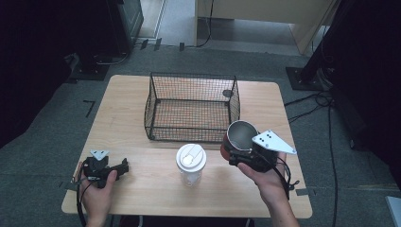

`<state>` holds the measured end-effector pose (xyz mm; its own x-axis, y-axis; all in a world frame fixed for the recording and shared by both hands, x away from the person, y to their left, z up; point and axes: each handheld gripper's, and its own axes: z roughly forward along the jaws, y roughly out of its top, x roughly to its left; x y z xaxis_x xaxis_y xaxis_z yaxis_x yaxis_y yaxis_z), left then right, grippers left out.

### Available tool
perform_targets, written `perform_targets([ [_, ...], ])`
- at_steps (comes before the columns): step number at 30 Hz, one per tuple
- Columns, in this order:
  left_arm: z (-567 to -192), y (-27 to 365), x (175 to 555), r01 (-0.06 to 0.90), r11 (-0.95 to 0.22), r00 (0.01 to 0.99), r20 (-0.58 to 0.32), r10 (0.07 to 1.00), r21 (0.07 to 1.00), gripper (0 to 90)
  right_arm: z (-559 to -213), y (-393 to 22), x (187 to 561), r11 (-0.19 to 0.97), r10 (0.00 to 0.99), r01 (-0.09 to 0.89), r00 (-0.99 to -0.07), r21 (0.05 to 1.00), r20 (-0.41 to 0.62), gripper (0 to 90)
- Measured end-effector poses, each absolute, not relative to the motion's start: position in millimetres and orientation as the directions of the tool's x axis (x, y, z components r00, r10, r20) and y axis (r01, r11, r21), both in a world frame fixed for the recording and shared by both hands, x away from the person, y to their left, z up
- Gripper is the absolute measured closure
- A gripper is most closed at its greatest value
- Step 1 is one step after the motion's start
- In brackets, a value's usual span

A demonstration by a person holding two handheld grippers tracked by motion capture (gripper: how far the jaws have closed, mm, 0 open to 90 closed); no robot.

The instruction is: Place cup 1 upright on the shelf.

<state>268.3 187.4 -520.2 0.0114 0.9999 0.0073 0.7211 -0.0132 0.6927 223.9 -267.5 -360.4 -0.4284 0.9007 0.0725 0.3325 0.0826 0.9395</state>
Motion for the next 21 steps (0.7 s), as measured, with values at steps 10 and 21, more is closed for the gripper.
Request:
perform_targets([
  [10, -520, 187, 268, 0.722, -0.014, 0.012, 0.007, 1.0, 0.692, 0.1, -342, -259, 231, 0.092, 0.899, 0.295, -0.435, 0.951, 0.049, 7.3],
  [21, -520, 188, 268, 0.722, -0.014, 0.012, 0.008, 1.0, 0.691, 0.0, -325, -245, 247, 0.106, 0.896, 0.262, -0.443, 0.959, 0.022, 7.3],
])
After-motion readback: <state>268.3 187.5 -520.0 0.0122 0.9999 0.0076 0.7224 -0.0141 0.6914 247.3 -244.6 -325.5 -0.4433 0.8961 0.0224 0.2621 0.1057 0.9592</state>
